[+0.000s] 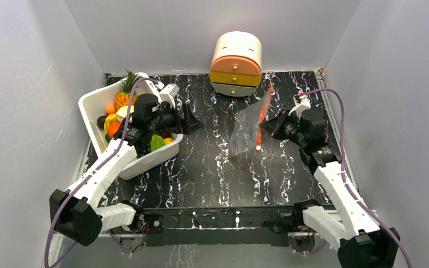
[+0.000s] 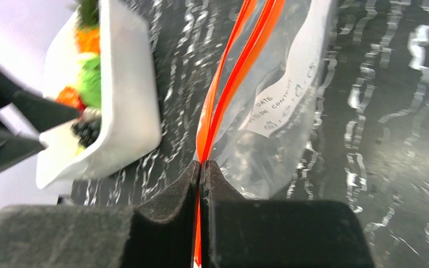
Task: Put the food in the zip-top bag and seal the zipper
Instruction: Pick up the zipper food storage bag at the center of the board, then open the zipper on the food storage bag.
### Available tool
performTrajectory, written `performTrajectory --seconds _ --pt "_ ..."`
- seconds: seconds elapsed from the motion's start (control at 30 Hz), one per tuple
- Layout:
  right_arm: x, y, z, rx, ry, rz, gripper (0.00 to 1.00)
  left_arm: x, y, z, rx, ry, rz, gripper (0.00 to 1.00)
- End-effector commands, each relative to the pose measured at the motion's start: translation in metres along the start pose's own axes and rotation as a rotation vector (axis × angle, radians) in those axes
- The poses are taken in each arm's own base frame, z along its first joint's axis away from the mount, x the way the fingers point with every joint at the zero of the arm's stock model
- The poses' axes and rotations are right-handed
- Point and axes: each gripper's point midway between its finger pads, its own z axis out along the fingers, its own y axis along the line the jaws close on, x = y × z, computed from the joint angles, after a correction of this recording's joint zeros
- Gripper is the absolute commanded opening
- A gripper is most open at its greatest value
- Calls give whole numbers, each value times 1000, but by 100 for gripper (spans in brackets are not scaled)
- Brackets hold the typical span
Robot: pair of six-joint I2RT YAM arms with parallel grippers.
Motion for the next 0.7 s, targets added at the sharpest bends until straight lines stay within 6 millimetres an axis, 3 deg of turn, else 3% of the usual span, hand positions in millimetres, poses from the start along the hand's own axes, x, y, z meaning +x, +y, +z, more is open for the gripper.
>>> performTrajectory --seconds 0.0,0.1,0.3,0.67 --pt "-15 70 -6 -240 -27 -181 0 -25 -19 -1 56 -51 3 87" --pt "-3 89 -6 -327 -6 -243 0 -28 -25 7 79 2 -67 87" --pt "33 105 0 -407 79 -288 0 -21 -47 23 223 61 -194 89" --pt "70 130 9 -428 149 -344 0 -23 -48 52 247 115 -277 95"
